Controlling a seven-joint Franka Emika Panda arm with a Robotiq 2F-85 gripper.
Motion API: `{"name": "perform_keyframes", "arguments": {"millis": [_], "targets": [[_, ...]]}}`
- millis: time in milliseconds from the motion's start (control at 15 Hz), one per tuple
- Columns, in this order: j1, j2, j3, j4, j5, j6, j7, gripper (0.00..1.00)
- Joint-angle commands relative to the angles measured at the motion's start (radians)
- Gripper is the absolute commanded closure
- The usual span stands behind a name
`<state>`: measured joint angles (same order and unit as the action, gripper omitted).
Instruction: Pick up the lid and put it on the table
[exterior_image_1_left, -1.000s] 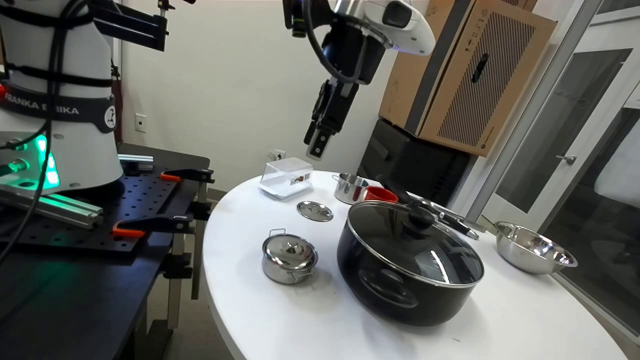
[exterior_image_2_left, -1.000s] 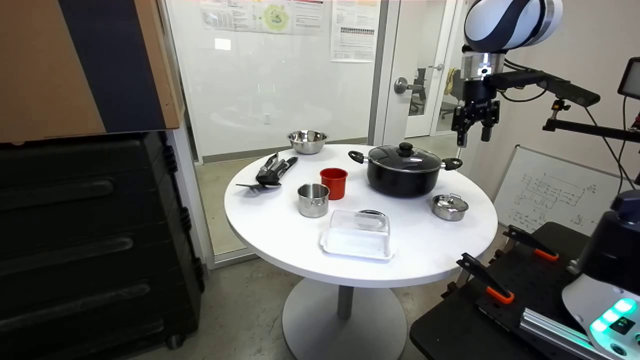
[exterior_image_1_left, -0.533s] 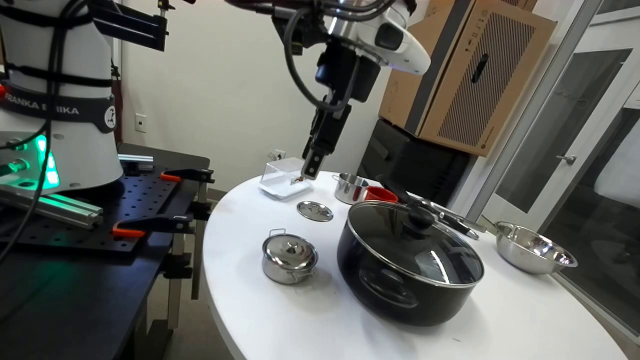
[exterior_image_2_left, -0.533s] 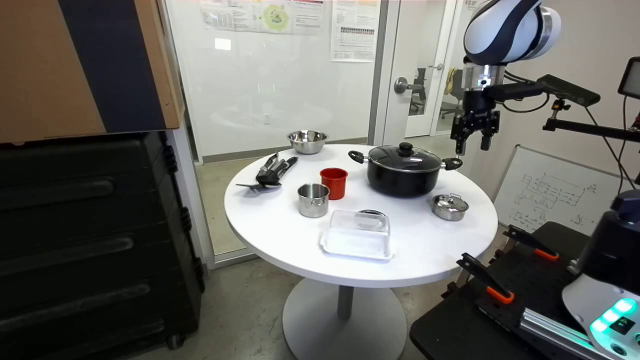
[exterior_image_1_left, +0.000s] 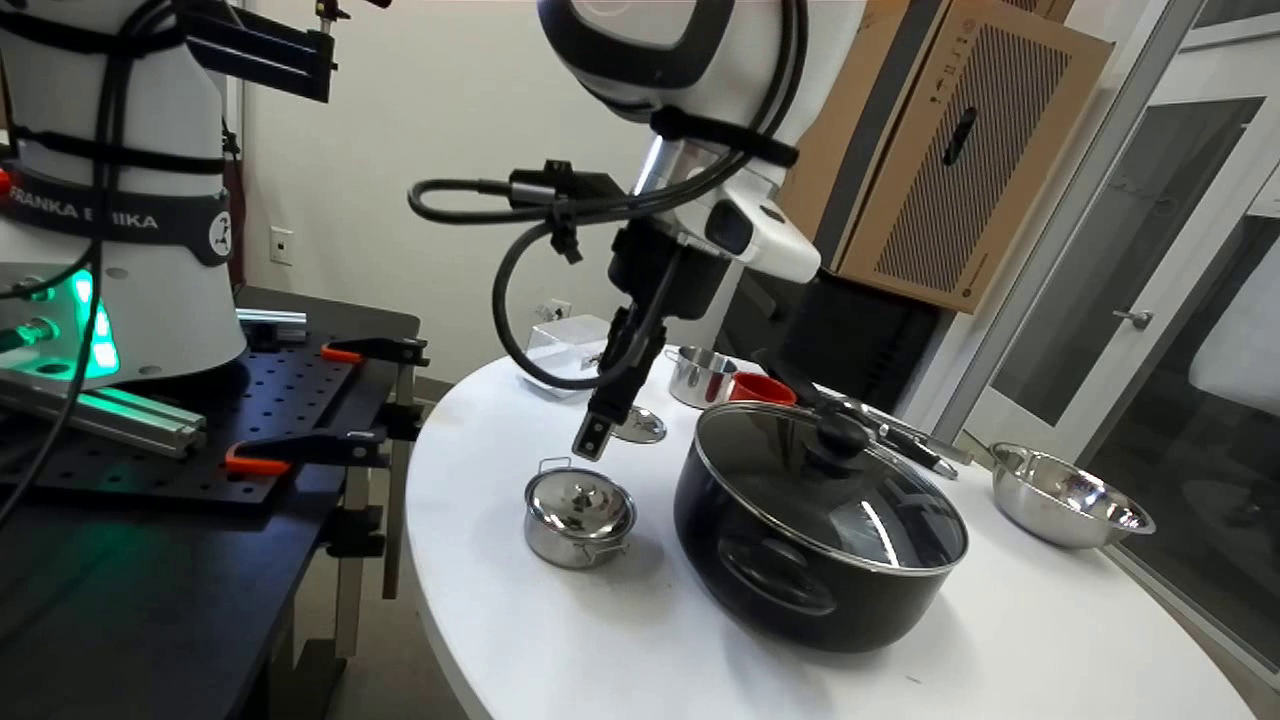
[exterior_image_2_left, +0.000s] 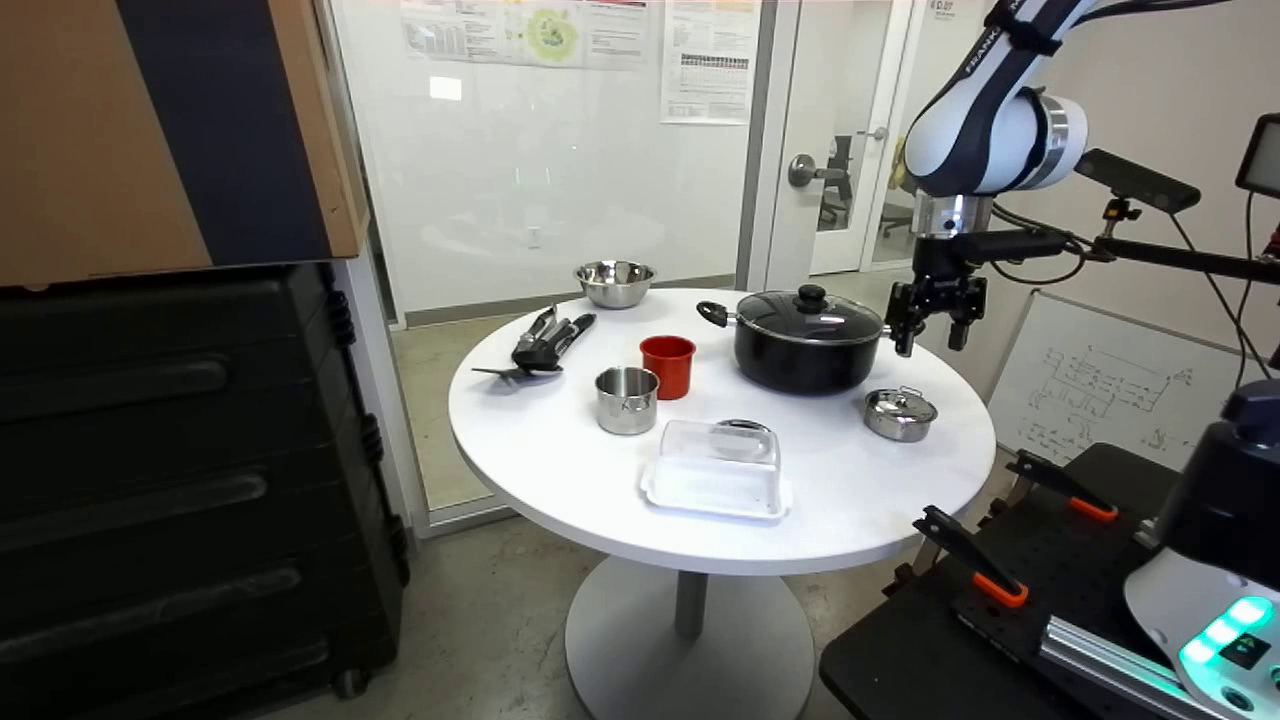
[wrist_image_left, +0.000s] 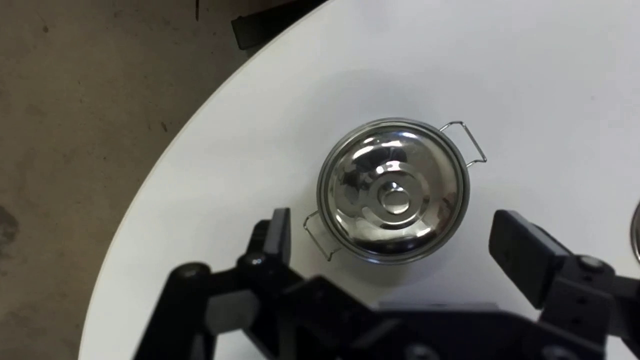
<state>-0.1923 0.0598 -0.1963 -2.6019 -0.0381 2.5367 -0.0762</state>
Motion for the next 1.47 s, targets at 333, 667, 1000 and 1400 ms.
{"name": "perform_keyframes", "arguments": {"millis": [333,667,1000,1400], "targets": [[-0.003,0.176,0.020,0.060,0.040,0.113,-0.003,0.00],[-0.002,0.233,0.031,0.086,0.041,0.124,0.003,0.04],[-0.001,0.258,0.047,0.100,0.049,0.123,0.005,0.03],[-0.007,0.260,0.070,0.101,0.092,0.122,-0.001,0.36]]}}
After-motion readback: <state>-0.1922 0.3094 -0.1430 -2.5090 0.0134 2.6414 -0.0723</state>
